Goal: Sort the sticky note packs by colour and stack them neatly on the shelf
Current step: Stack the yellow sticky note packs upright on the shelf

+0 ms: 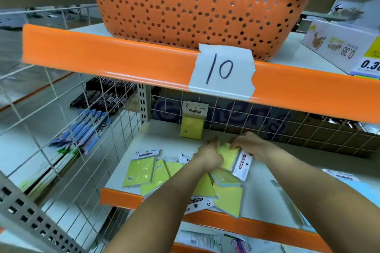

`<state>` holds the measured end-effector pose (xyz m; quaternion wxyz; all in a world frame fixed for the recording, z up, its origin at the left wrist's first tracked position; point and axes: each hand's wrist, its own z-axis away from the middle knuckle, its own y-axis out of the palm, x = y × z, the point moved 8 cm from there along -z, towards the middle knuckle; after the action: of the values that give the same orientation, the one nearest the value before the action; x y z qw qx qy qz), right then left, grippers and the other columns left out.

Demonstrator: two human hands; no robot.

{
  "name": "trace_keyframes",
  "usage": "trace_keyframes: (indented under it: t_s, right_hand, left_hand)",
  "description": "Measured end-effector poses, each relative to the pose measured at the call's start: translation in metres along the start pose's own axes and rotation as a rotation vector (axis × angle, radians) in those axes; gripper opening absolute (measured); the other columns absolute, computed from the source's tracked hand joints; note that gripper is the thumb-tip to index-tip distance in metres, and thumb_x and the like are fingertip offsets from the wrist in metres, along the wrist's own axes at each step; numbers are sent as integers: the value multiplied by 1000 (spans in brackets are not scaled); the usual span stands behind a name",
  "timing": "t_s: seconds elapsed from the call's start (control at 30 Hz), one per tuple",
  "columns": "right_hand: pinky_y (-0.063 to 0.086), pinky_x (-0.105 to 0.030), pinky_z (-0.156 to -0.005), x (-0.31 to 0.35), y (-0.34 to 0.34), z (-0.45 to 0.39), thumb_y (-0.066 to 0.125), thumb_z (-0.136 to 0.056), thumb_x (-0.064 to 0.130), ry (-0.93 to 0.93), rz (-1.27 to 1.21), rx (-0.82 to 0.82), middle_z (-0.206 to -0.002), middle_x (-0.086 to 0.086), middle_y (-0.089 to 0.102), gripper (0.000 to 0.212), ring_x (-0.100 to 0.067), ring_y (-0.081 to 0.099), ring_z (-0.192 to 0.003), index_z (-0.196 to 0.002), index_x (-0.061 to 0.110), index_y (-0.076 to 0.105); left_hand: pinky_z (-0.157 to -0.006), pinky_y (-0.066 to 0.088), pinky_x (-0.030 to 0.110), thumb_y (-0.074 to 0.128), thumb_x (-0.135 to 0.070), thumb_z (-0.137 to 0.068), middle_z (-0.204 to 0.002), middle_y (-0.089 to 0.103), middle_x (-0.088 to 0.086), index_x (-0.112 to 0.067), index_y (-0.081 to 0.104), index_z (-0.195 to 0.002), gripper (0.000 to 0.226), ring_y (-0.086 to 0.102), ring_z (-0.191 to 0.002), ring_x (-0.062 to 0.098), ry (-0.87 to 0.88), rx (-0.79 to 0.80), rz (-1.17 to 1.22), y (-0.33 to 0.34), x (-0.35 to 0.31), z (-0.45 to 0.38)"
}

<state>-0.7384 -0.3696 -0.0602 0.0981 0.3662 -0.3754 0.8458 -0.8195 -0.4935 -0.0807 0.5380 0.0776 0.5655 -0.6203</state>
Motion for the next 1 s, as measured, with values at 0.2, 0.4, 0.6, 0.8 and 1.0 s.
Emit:
trace_keyframes:
  t_s: [0.2,0.4,0.6,0.8,1.0]
  right_hand:
    - [37,-16,-42,56,1,13,66,-81,2,-208,55,47,-78,-7,62,14,-16,51,-66,-93,4,73]
    - [41,-23,-57,75,8,12,77,-76,9,-193,41,45,-87,-6,63,24,-14,56,-72,-98,10,68]
    - [45,-29,-67,72,9,1,69,-84,40,-173,-310,-87,-85,-11,63,32,-22,57,-72,-98,11,62]
    - [53,-38,-86,49,52,0,61,-91,44,-68,-232,71,-107,-19,70,48,-22,66,-79,-115,3,66]
    - [49,-31,-80,54,93,5,53,-97,24,-112,-178,101,-101,-17,63,26,-27,60,-92,-120,13,53]
  left_hand:
    - [-76,50,34,57,-30,-73,-103,62,2,-29,53,-128,55,60,-90,24,54,-79,328,-22,-8,-1]
    - [-55,42,19,63,-11,-86,-82,61,-4,-18,62,-114,30,55,-70,10,18,-35,548,-51,10,-6]
    - [-65,55,27,57,-1,-90,-85,59,6,-13,53,-96,14,58,-72,17,-39,-65,816,-74,44,-13]
    - [-78,56,42,56,5,-88,-89,56,12,-9,48,-101,21,58,-78,25,-101,-225,862,-90,70,-29]
    - [-64,43,32,52,2,-88,-75,51,9,-13,46,-83,17,47,-65,21,-146,-405,718,-97,74,-39]
